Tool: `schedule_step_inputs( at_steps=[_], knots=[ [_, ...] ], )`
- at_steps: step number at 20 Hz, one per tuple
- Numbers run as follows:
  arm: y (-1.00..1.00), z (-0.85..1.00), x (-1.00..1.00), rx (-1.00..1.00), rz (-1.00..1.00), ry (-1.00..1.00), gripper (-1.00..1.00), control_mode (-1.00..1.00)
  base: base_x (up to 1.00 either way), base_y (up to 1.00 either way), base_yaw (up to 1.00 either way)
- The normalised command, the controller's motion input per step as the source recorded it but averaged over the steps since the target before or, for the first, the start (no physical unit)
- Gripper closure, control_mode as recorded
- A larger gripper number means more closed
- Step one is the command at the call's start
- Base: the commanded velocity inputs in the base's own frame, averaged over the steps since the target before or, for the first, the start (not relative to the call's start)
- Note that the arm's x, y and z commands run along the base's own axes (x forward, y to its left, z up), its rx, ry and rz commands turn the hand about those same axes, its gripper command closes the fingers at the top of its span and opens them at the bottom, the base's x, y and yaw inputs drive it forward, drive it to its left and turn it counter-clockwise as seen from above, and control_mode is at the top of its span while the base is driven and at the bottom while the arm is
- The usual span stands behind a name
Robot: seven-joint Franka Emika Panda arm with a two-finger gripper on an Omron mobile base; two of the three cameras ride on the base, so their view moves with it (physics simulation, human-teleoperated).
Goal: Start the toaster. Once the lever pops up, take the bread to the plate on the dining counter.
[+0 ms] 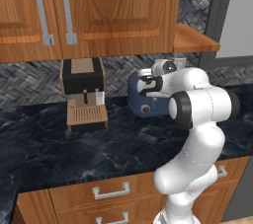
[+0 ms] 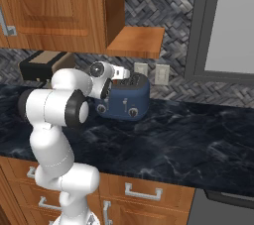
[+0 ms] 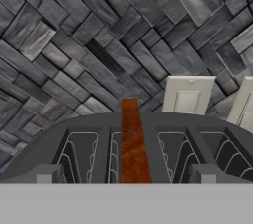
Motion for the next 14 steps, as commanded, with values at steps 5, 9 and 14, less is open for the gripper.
schedule_step_inputs(
  at_steps=[5, 9, 14],
  knots=[
    [0.00, 0.00, 0.00, 0.00, 0.00, 0.00, -1.00, -1.00, 0.00, 0.00, 0.00],
    [0.00, 0.00, 0.00, 0.00, 0.00, 0.00, 1.00, -1.00, 0.00, 0.00, 0.00],
    [0.00, 0.00, 0.00, 0.00, 0.00, 0.00, 1.00, -1.00, 0.00, 0.00, 0.00]
  ],
)
